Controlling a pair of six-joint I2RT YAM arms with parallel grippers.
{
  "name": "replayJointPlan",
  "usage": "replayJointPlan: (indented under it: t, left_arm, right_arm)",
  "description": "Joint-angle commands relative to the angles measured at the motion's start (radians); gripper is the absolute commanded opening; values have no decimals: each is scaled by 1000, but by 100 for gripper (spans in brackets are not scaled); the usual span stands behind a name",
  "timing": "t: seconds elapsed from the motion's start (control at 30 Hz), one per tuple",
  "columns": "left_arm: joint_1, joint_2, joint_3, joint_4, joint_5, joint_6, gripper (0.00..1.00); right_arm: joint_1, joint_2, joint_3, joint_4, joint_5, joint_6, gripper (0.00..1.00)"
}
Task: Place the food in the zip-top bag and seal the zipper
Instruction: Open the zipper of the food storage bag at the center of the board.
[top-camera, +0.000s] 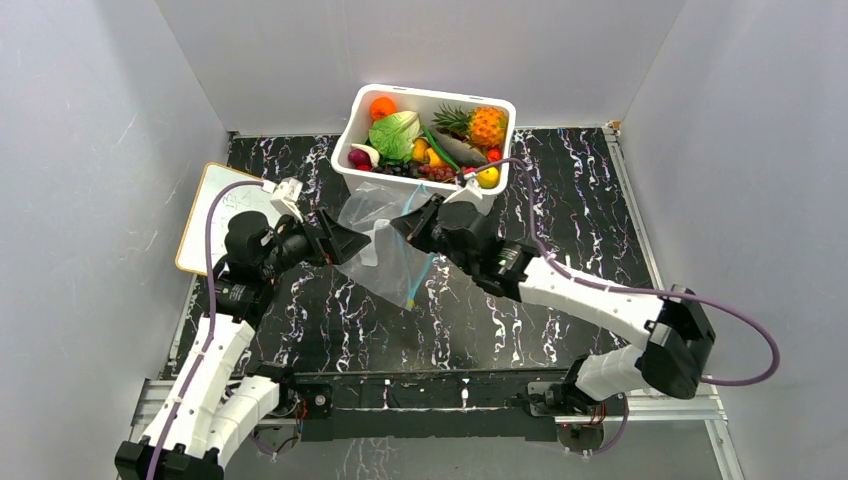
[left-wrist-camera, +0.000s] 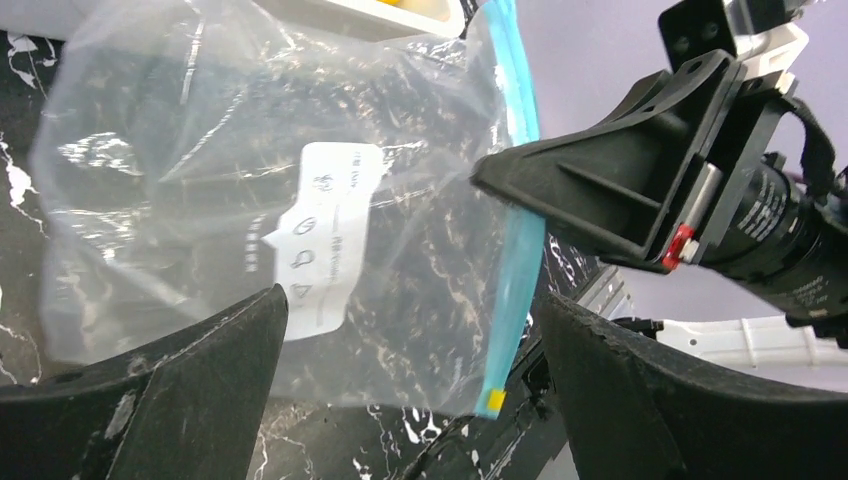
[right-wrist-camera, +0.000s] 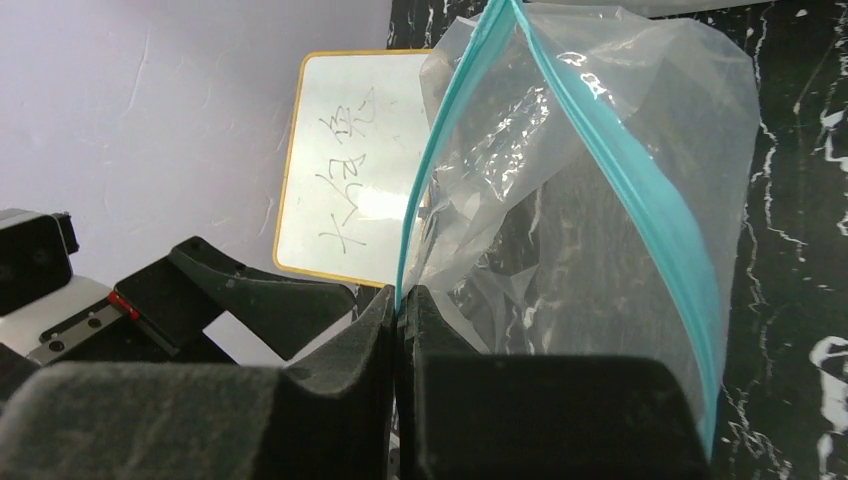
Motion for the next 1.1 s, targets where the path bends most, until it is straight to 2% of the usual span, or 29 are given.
replayJointPlan:
  t: [0.0, 0.23, 0.6, 1.07]
  left_arm:
    - [4, -12, -50, 121, 10, -68, 97]
    - [-16, 29, -77, 179, 16, -76, 94]
    - [-56, 24, -57, 105, -151, 39, 87]
    - [-64, -42, -87, 174, -31, 32, 94]
  right_arm:
    - [66, 66, 108, 77, 186, 97, 0]
    - [130, 172, 215, 64, 291, 197, 0]
    - [159, 218, 269, 73, 312, 215, 0]
    - [159, 200, 250, 111, 294, 315, 0]
